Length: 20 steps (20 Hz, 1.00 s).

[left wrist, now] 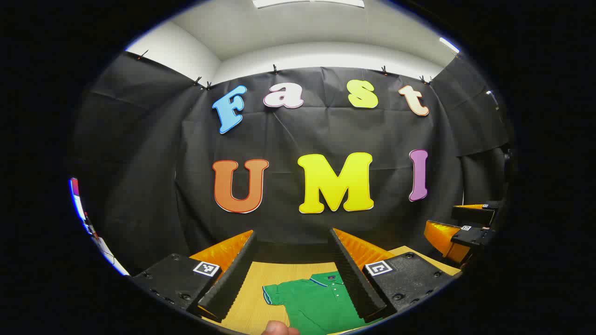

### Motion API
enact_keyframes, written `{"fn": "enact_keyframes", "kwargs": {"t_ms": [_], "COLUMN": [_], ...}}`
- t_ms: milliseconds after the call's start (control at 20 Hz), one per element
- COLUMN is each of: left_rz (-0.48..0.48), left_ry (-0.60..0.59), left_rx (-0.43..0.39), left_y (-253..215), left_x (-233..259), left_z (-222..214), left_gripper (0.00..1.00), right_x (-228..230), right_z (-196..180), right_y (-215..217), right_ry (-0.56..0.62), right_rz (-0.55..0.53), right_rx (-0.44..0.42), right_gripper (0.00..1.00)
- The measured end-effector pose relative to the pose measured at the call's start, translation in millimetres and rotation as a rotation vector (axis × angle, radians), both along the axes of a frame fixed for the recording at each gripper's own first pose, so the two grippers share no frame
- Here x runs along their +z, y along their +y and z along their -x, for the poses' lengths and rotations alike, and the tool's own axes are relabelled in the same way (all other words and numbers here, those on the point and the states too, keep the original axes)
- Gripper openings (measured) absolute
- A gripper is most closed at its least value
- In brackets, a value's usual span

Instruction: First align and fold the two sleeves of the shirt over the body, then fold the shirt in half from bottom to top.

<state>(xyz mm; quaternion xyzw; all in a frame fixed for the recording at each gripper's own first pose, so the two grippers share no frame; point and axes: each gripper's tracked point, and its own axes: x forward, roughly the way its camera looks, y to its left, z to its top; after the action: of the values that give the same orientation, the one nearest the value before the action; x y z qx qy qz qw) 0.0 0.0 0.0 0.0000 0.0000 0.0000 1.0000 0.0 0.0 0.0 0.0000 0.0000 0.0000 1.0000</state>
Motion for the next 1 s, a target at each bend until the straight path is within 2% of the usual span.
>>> {"fn": "enact_keyframes", "kwargs": {"t_ms": [50, 600, 650, 1000], "left_rz": [0.002, 0.007, 0.008, 0.005], "left_ry": [0.003, 0.029, 0.032, 0.036], "left_rx": [0.000, 0.005, 0.006, 0.011], "left_y": [-1, -3, -3, -3], "left_x": [0, -10, -11, -13], "left_z": [-2, -7, -7, -10], "left_gripper": [0.97, 0.98, 1.00, 0.98], "right_x": [-1, -8, -9, -9], "right_z": [-2, -11, -12, -16], "right_y": [-1, -9, -9, -14], "right_ry": [0.007, 0.034, 0.036, 0.034], "right_rz": [-0.008, -0.021, -0.023, -0.014], "right_rx": [-0.003, -0.016, -0.015, -0.016], "right_gripper": [0.97, 0.95, 0.95, 0.96]}}
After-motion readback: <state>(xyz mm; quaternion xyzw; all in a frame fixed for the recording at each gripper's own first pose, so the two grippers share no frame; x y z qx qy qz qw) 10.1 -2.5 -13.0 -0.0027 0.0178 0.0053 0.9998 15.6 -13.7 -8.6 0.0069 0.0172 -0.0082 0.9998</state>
